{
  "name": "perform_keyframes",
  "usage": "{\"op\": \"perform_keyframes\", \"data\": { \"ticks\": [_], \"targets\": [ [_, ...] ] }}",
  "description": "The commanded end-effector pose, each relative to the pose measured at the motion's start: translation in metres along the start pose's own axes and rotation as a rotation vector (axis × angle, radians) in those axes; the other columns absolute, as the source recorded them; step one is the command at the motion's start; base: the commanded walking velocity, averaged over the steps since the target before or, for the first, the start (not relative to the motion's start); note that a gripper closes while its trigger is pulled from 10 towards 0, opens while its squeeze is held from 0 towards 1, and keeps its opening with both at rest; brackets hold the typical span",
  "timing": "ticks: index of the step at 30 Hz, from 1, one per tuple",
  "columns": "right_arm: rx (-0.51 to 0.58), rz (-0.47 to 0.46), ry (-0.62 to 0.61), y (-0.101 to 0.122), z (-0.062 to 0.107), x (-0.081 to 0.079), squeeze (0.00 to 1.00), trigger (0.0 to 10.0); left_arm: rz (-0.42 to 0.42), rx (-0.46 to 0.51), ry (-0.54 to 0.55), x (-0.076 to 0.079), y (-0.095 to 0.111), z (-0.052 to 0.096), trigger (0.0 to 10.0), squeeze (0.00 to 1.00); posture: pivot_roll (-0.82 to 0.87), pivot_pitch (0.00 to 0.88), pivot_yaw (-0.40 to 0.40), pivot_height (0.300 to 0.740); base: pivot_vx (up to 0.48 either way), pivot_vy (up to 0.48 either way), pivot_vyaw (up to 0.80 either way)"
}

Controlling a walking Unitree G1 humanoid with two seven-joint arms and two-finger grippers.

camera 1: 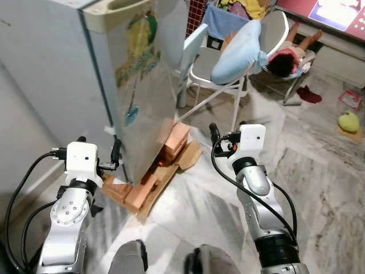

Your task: Restocking fridge

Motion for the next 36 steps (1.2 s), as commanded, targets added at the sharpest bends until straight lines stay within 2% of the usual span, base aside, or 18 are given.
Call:
{"op": "perform_keyframes", "data": {
  "ticks": [1,3,7,10,12,16,18,20,27,36],
  "targets": [
    [-0.007,-0.001,-0.023,0.000,-0.001,0.006,0.00,10.0,-0.008,0.025,-0.010,0.003,0.006,0.001,10.0,0.00,0.10,0.135,-0.111,0.740,0.000,0.000,-0.53],
    [-0.008,-0.001,-0.022,-0.001,-0.001,0.006,0.00,10.0,-0.020,0.028,-0.017,0.003,0.007,0.000,10.0,0.00,0.10,0.134,-0.112,0.740,0.000,0.000,-0.67],
    [-0.015,-0.004,-0.022,-0.003,0.000,0.005,0.00,10.0,-0.030,0.044,-0.019,-0.003,0.013,-0.014,10.0,0.00,0.10,0.137,-0.115,0.740,0.000,0.000,-0.80],
    [-0.007,-0.002,-0.023,0.000,0.001,0.005,0.00,10.0,-0.036,0.065,0.015,-0.016,0.020,-0.027,10.0,0.00,0.08,0.139,-0.105,0.740,0.000,0.000,-0.80],
    [-0.005,-0.001,-0.024,0.000,0.001,0.006,0.00,10.0,-0.036,0.065,0.021,-0.017,0.021,-0.028,10.0,0.00,0.08,0.139,-0.105,0.740,0.000,0.000,-0.67],
    [-0.001,0.004,-0.027,0.001,0.005,0.009,0.00,10.0,-0.033,0.068,0.034,-0.022,0.022,-0.038,10.0,0.00,0.07,0.148,-0.094,0.740,0.000,0.000,0.00],
    [-0.002,0.015,-0.030,0.001,0.011,0.010,0.00,10.0,-0.077,0.084,0.108,-0.035,0.027,-0.054,10.0,0.00,0.05,0.157,-0.087,0.740,0.000,0.000,0.00],
    [-0.002,0.016,-0.030,0.001,0.012,0.010,0.00,10.0,-0.086,0.087,0.123,-0.037,0.027,-0.056,10.0,0.00,0.05,0.157,-0.087,0.740,0.000,0.000,0.00],
    [-0.007,0.045,-0.066,0.006,0.026,0.024,0.00,10.0,-0.024,0.076,0.180,-0.050,0.028,-0.078,10.0,0.00,-0.03,0.173,-0.073,0.740,0.000,0.000,0.00],
    [-0.012,0.067,-0.092,0.010,0.034,0.034,0.00,10.0,0.025,0.084,0.187,-0.048,0.029,-0.093,10.0,0.00,-0.07,0.184,-0.078,0.740,0.000,0.000,0.00]
  ]
}}
Point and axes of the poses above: a point about 5 cm out from each wrist's last joint towards the gripper, its own z axis pointing back from the gripper into the wrist, its own y axis along the axis of the wrist's last joint, x = y × z, the point moved 6 cm from there along -z, pointing out of the wrist towards the gripper, and after that the axes turned 2 degrees about z, right-handed, at the moved point
